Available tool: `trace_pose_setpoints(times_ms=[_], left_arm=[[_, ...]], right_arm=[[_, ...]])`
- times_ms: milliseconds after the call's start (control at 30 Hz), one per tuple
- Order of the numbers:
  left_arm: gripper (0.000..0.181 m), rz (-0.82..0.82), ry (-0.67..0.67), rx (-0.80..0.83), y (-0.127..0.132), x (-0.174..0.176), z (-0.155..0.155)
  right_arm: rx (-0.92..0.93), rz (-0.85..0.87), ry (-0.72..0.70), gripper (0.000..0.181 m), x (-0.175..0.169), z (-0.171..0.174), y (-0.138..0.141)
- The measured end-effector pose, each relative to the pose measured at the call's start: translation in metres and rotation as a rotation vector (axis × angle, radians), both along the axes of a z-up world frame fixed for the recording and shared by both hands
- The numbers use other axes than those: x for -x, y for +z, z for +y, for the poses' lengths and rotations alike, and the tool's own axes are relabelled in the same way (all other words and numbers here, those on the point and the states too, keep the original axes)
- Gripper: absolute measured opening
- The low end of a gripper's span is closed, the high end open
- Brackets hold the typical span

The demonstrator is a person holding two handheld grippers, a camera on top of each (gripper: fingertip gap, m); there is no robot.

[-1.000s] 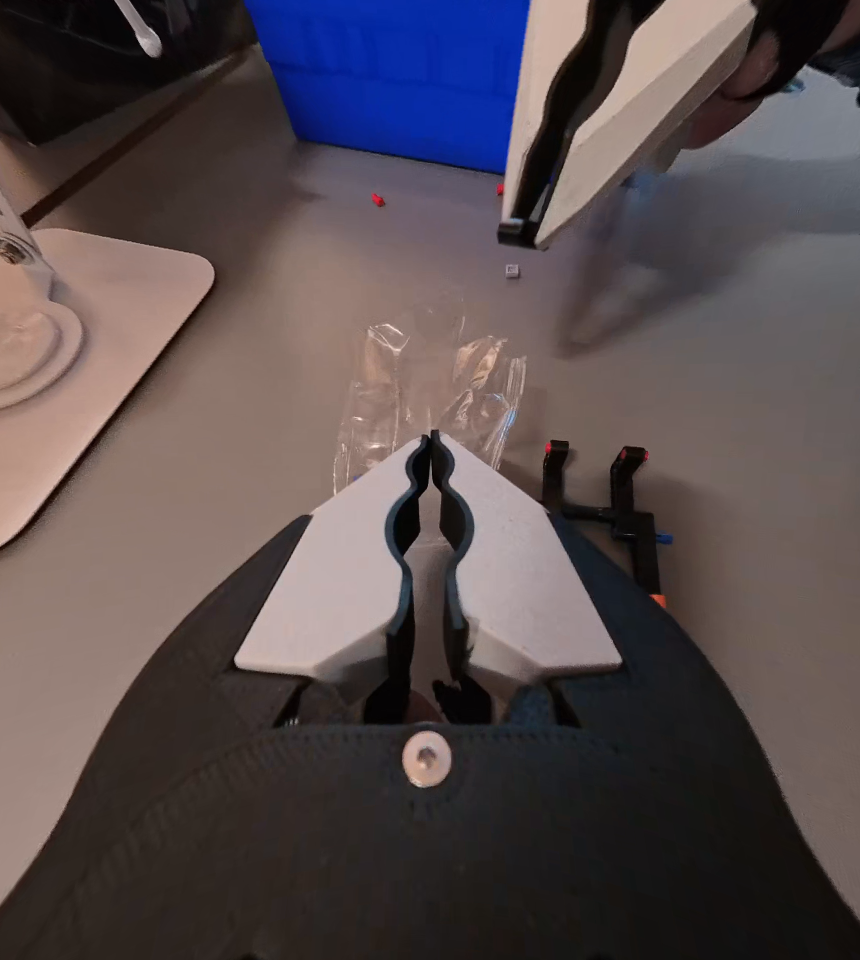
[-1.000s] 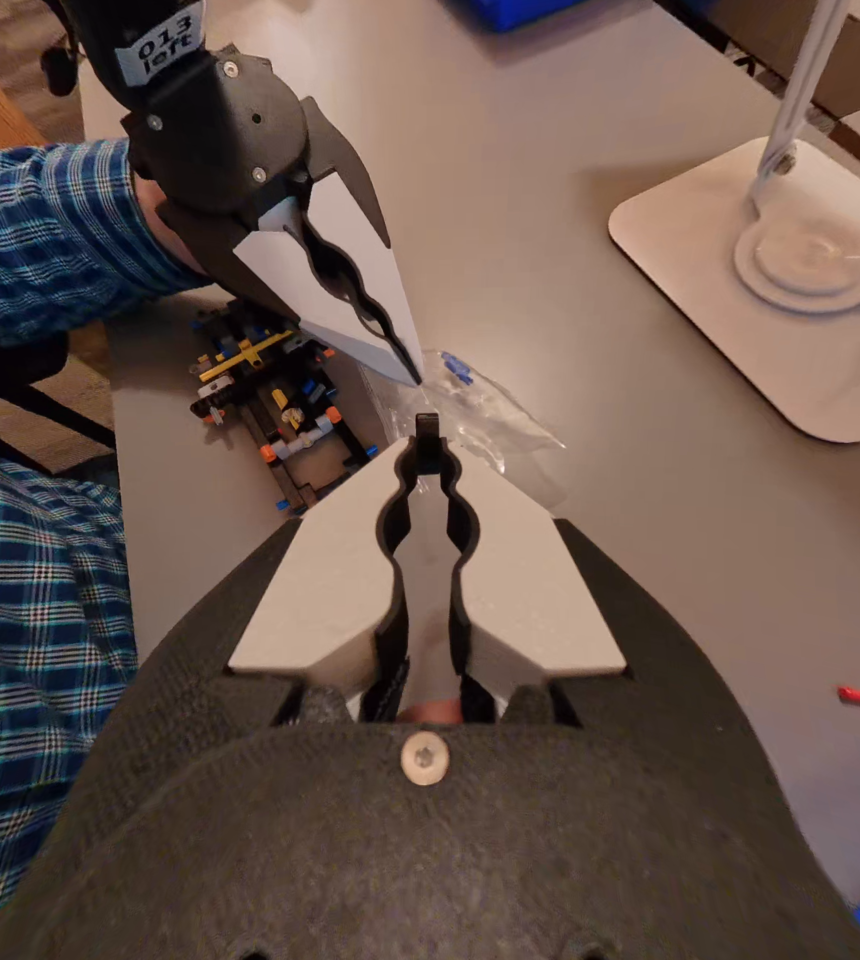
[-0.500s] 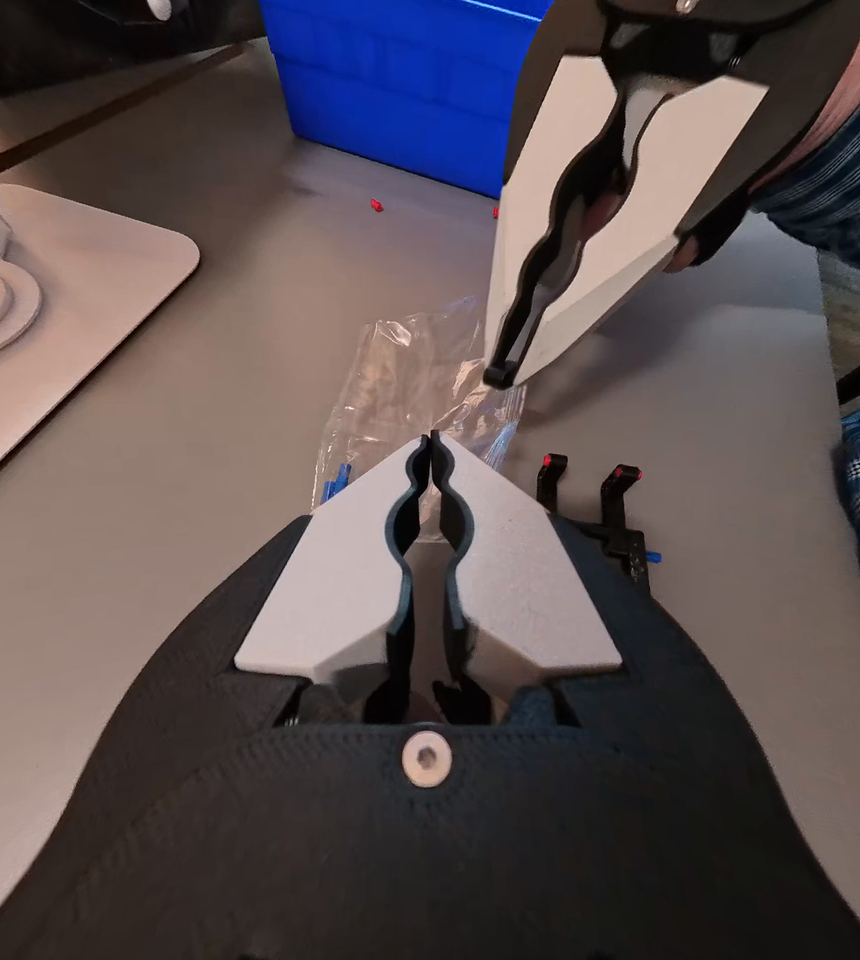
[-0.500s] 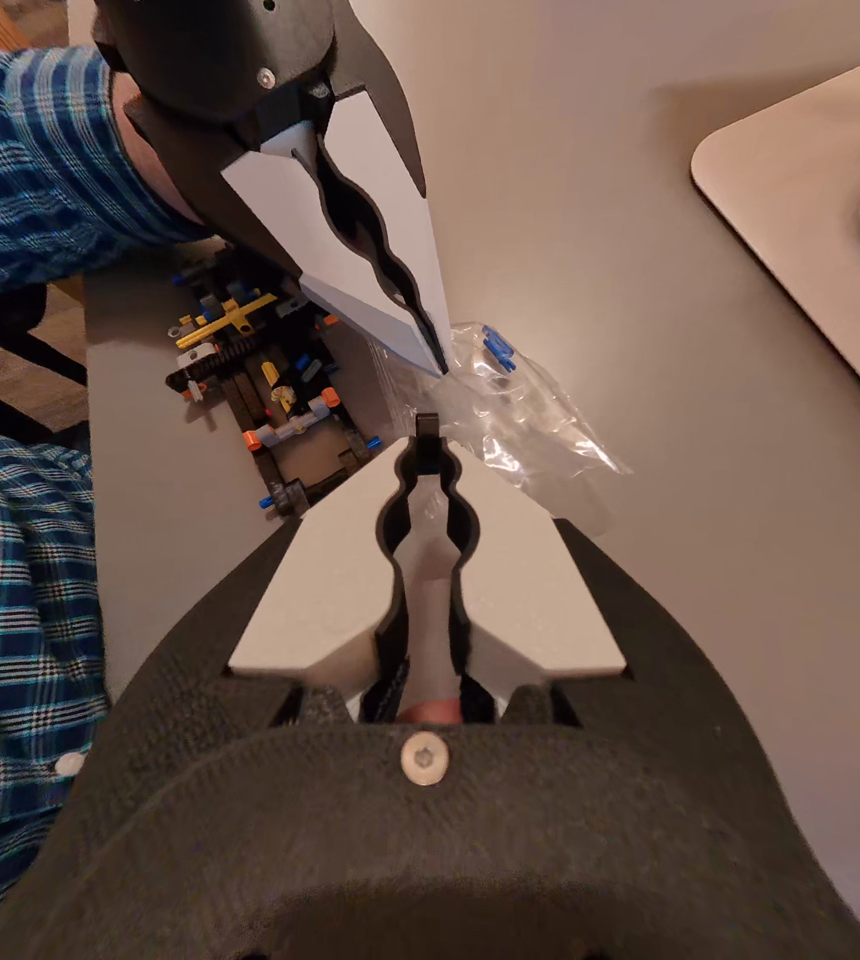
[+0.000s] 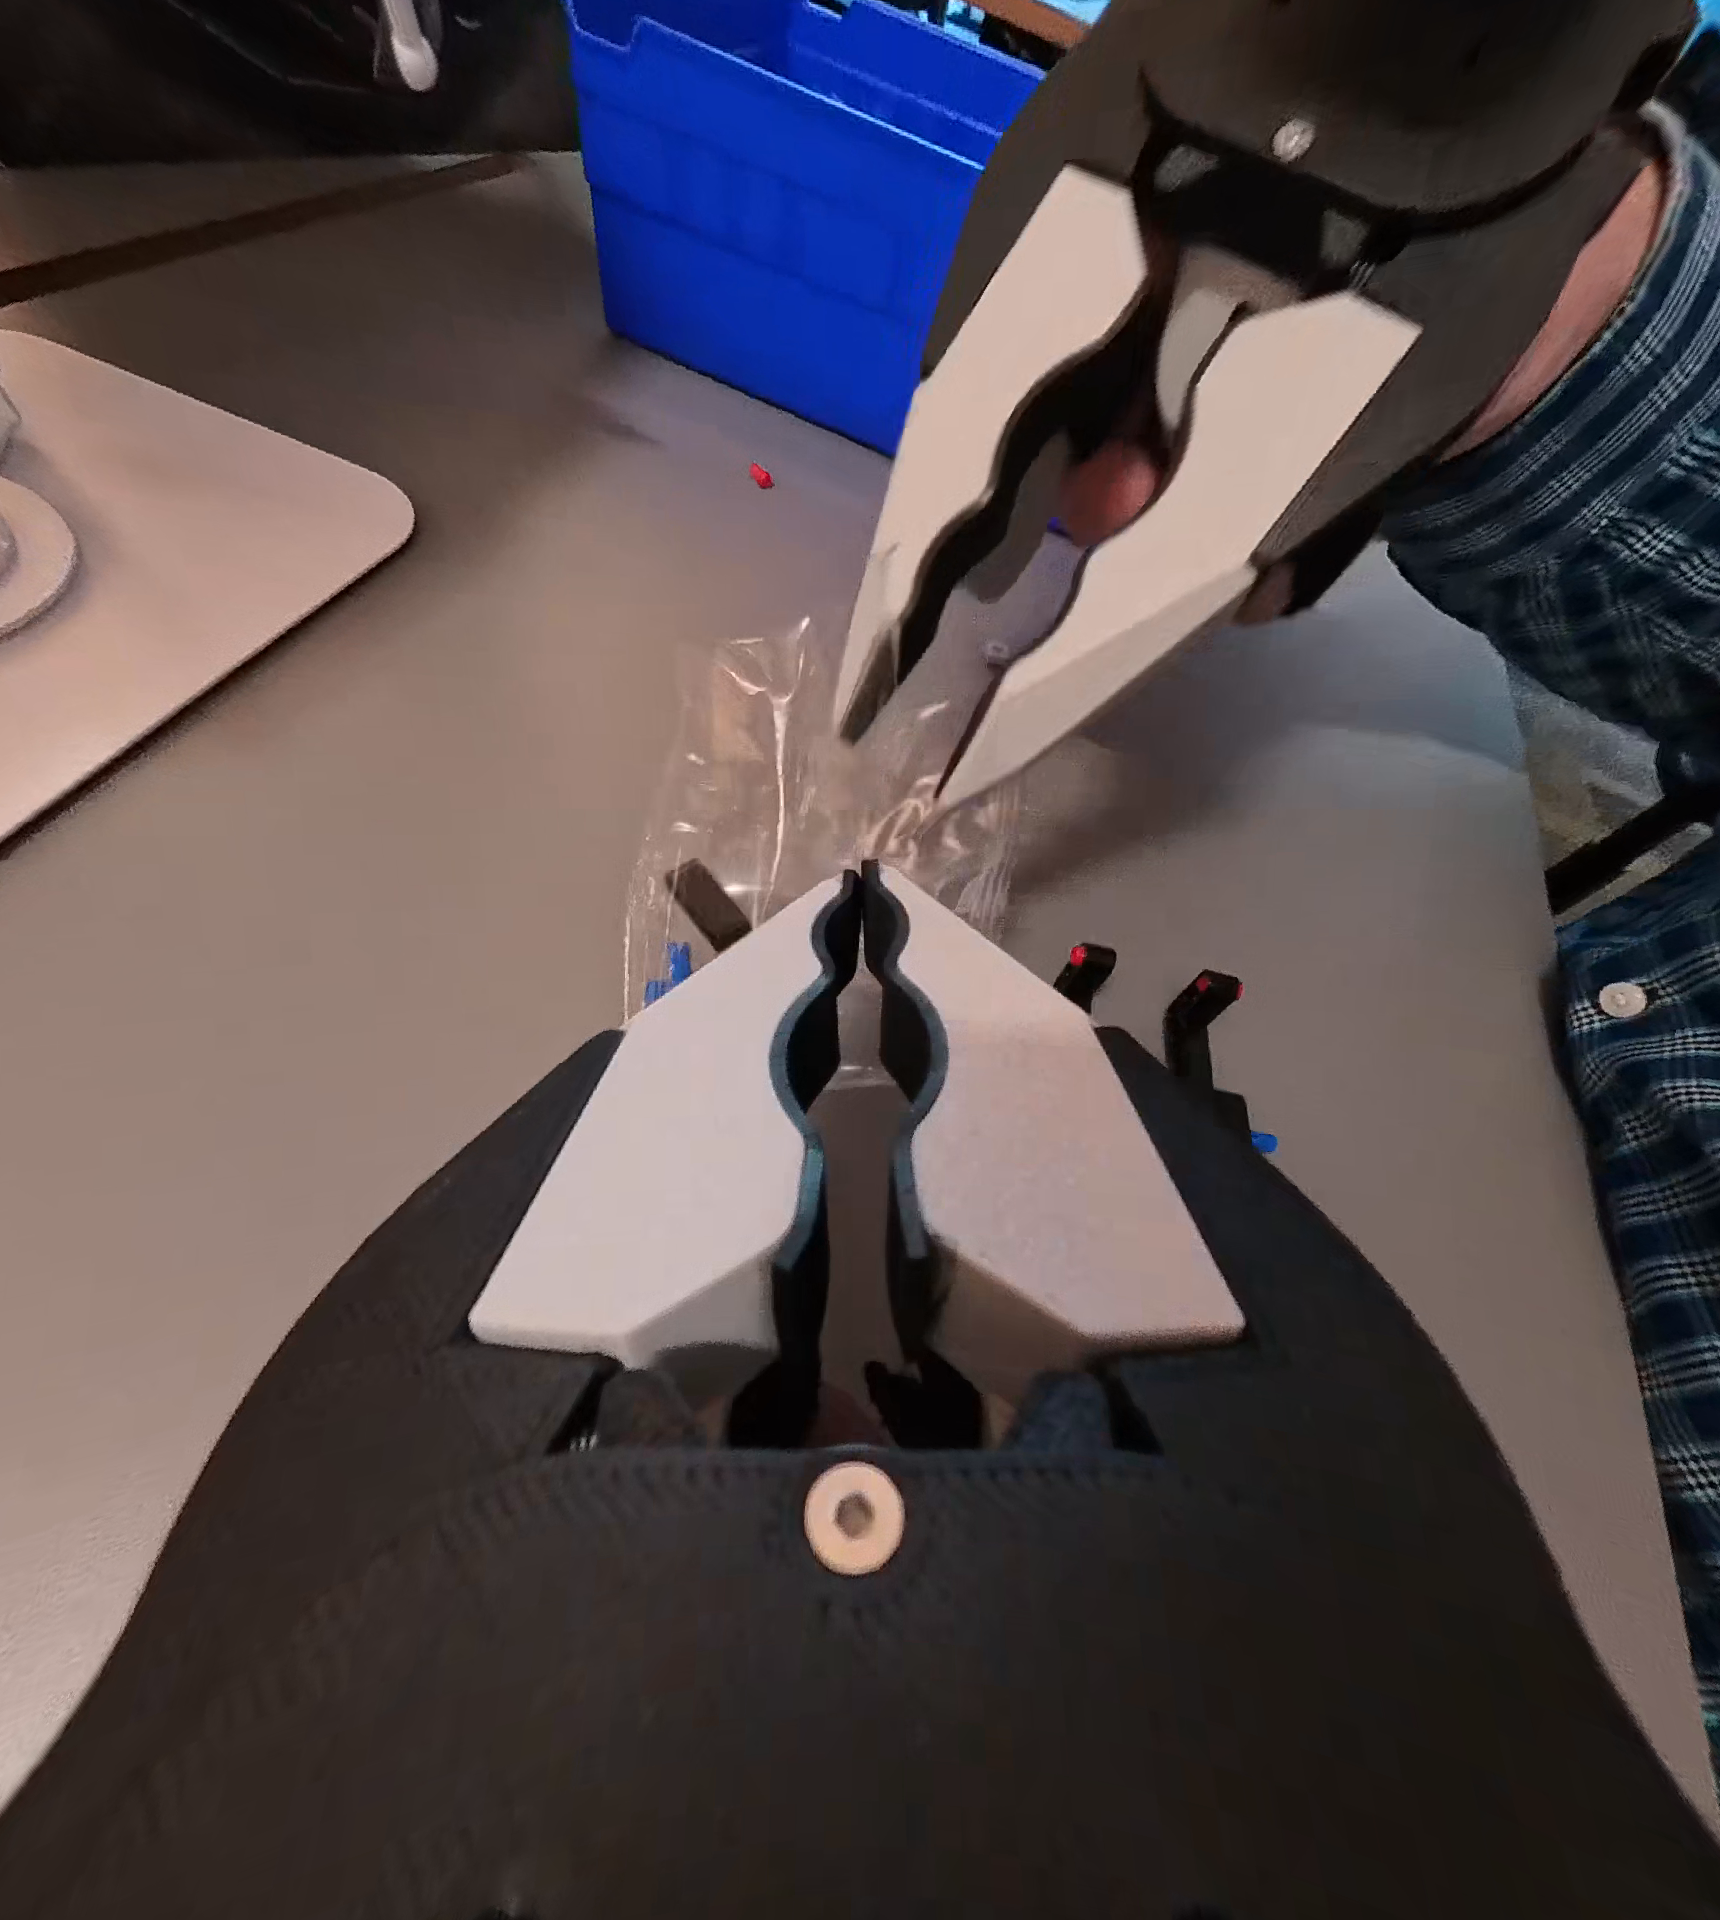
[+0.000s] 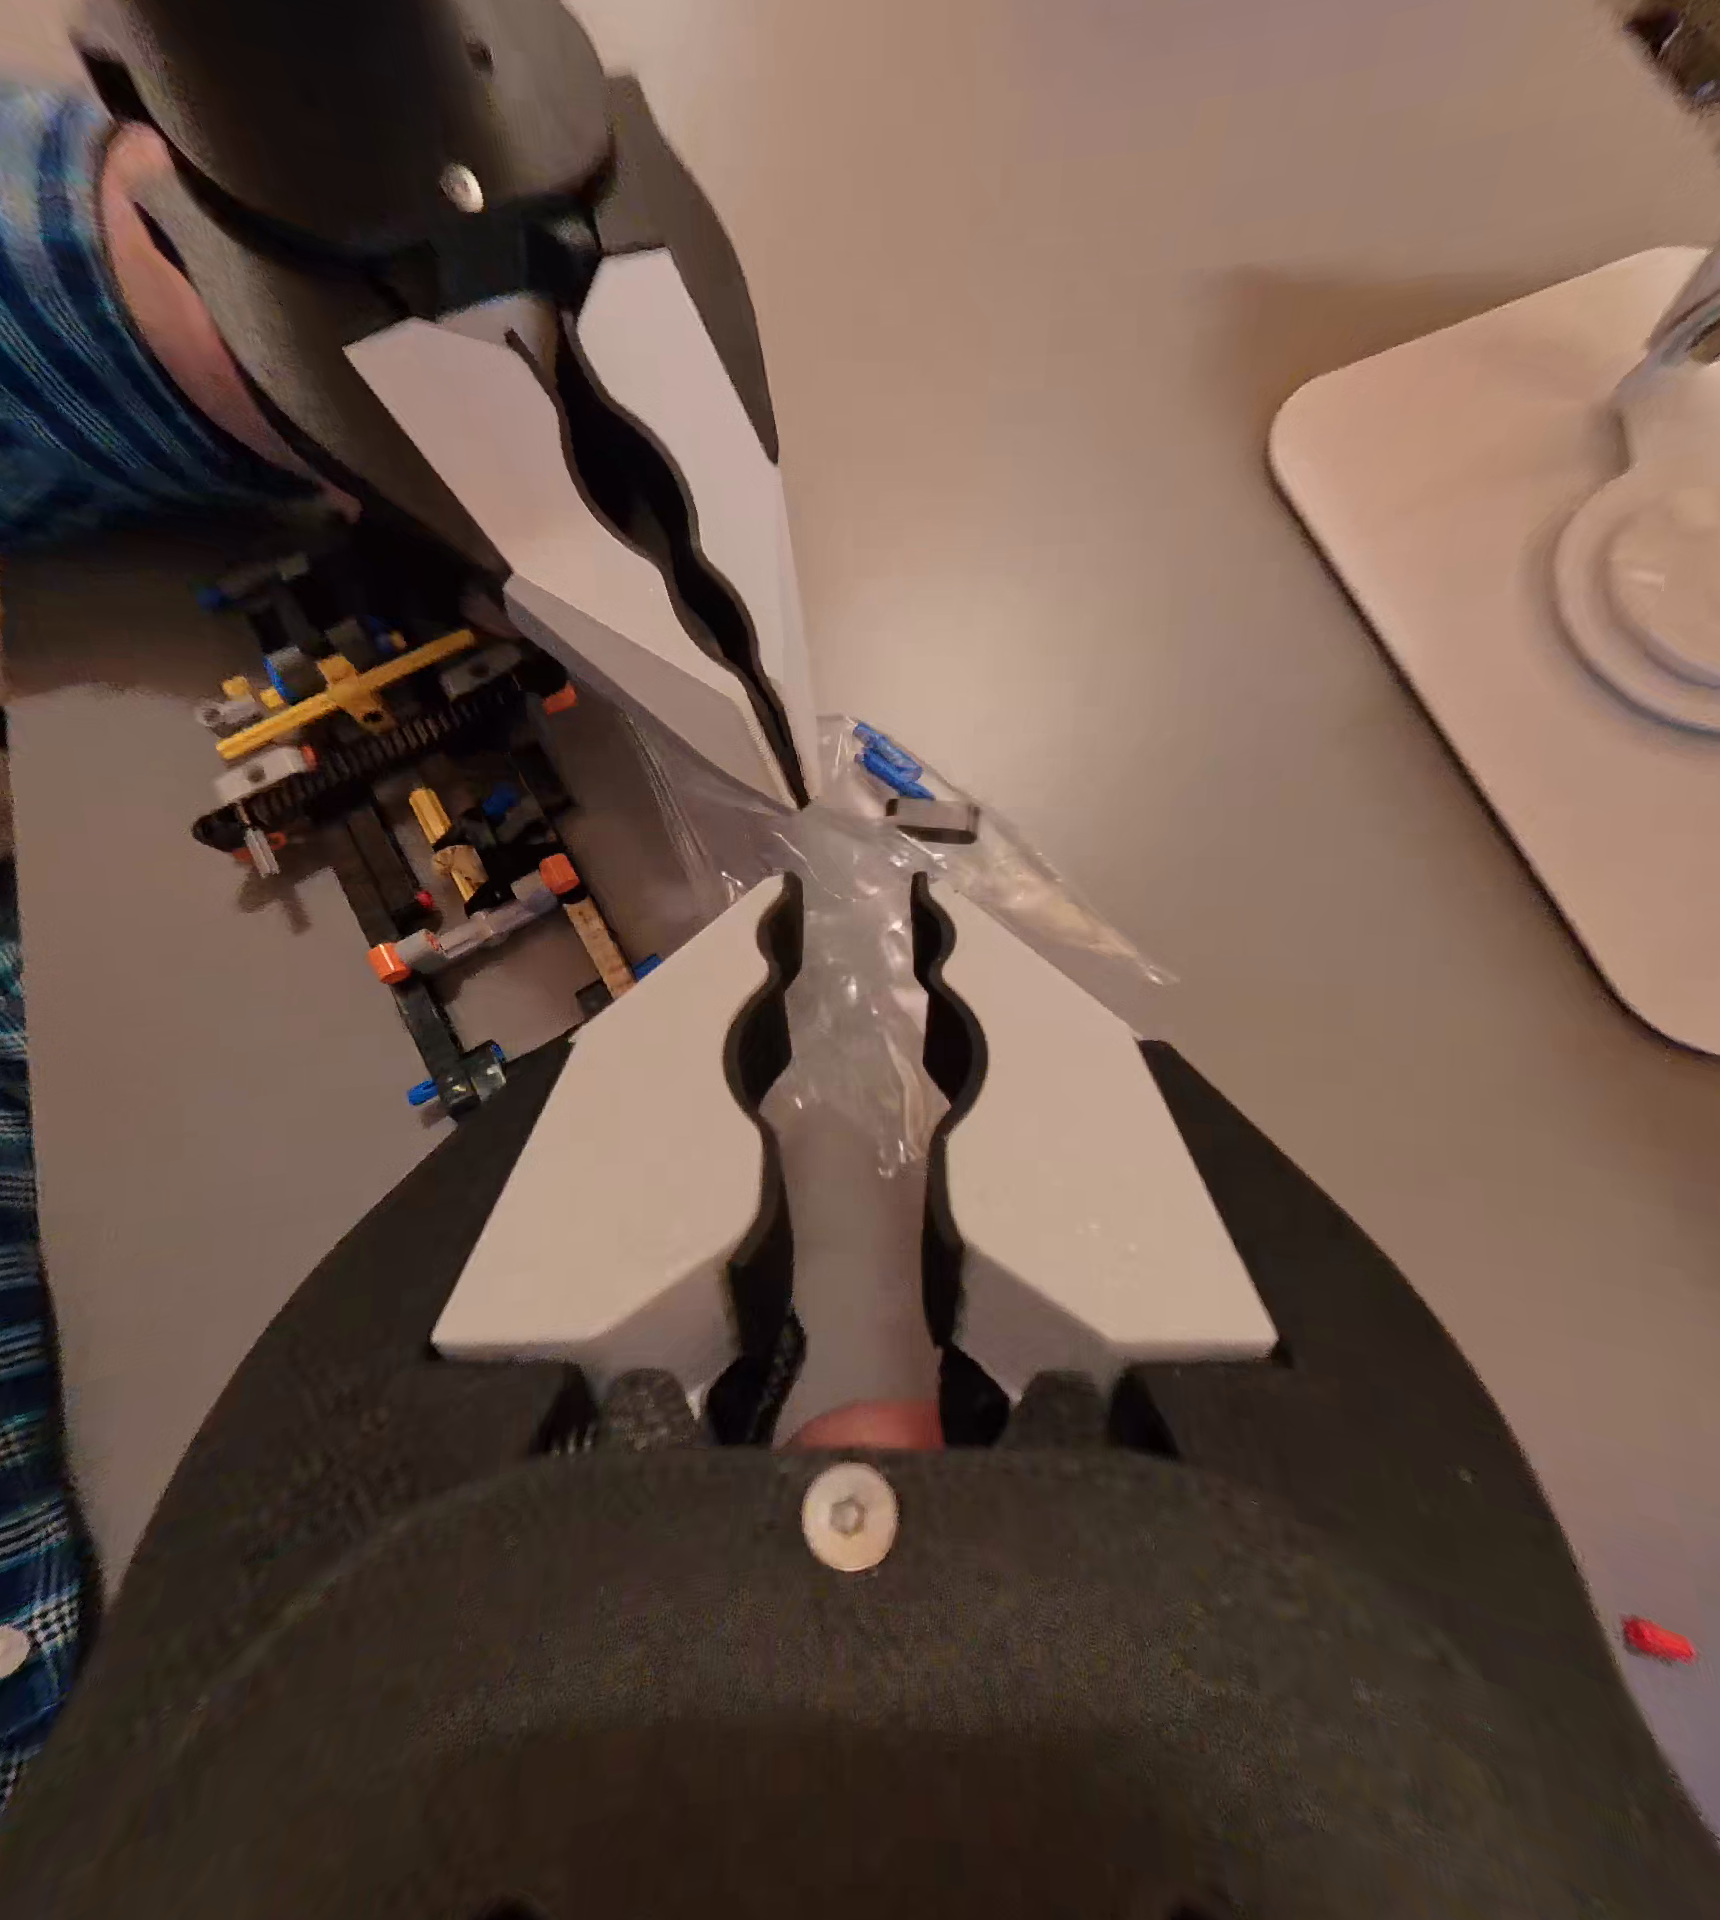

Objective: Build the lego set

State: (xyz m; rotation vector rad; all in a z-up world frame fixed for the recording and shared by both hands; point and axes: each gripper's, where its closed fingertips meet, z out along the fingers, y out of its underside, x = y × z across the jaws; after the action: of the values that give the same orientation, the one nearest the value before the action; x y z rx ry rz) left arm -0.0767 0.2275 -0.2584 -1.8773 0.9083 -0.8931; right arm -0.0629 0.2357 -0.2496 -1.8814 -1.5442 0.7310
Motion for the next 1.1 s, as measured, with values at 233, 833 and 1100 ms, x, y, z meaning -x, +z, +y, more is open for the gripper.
trace_pose_setpoints(times_ms=[233, 833, 1100], left_arm=[[0.000, -0.026, 0.010, 0.012, 0.002, 0.005, 0.004], [0.000, -0.030, 0.063, -0.003, 0.011, 0.021, 0.010], [0.000, -0.044, 0.078, 0.001, 0.014, 0.025, 0.011]], right_arm=[[-0.027, 0.047, -0.059, 0.014, -0.039, 0.001, 0.029], [-0.038, -0.069, -0.127, 0.024, -0.087, -0.034, -0.002], [-0.076, -0.114, -0.226, 0.030, -0.106, -0.027, -0.012]])
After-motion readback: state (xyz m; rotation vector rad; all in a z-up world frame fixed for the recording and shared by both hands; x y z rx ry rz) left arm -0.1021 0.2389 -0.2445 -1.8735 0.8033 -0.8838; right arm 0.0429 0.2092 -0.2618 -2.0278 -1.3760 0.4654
